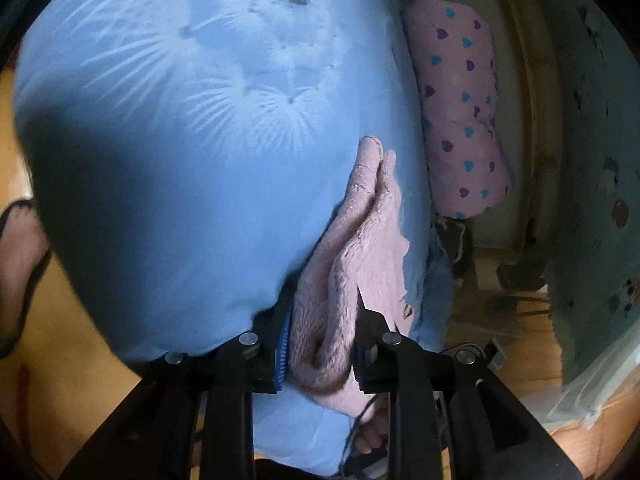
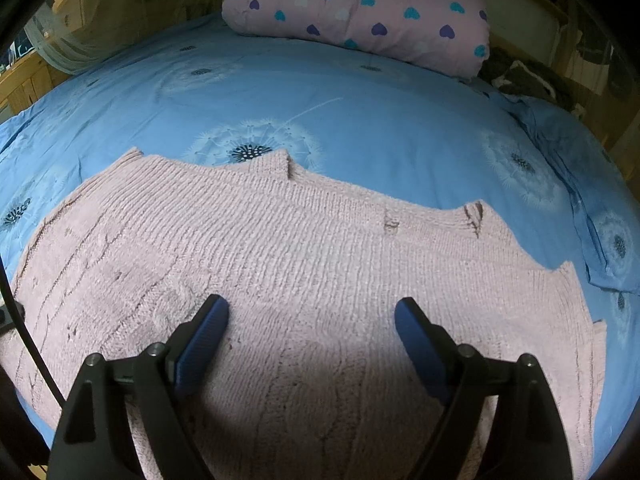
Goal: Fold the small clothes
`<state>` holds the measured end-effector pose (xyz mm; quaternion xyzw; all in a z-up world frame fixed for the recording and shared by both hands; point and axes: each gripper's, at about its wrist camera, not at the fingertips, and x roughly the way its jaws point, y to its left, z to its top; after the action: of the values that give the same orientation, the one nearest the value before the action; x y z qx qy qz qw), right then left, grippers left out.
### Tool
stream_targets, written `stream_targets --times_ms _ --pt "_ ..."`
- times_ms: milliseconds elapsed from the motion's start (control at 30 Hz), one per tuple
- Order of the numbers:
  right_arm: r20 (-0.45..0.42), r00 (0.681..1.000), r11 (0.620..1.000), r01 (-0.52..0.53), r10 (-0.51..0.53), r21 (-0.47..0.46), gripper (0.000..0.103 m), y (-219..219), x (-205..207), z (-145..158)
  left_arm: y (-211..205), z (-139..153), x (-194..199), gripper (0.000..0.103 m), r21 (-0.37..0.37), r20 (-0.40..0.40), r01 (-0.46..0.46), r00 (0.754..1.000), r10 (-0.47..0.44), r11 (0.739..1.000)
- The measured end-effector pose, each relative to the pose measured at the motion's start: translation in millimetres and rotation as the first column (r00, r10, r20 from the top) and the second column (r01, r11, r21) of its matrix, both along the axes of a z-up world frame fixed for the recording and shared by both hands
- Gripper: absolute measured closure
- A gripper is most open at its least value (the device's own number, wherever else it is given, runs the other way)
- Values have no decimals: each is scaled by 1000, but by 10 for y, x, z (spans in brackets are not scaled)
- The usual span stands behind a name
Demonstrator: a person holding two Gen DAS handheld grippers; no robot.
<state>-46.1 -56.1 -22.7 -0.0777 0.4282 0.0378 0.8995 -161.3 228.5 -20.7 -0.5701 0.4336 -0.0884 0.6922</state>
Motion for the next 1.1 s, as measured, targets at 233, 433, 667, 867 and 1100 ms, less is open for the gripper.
stream_targets --times_ms 233,433,667,867,1100 --pt "1 1000 1000 -1 1 0 14 0 -3 -3 57 24 21 101 -5 5 40 999 -40 999" --pt "-1 1000 1000 -3 3 4 13 -3 10 -4 6 153 -5 103 139 11 40 999 -42 989" --pt "-1 1000 1000 -3 3 8 12 -2 34 -7 -39 236 -2 103 241 3 54 998 -57 969" --pt "18 1000 1000 13 -13 2 13 -3 8 28 32 125 -59 101 139 5 26 1000 -27 990" --pt "-26 990 988 -135 137 71 10 819 32 791 122 -18 -136 101 6 -6 -45 999 45 999"
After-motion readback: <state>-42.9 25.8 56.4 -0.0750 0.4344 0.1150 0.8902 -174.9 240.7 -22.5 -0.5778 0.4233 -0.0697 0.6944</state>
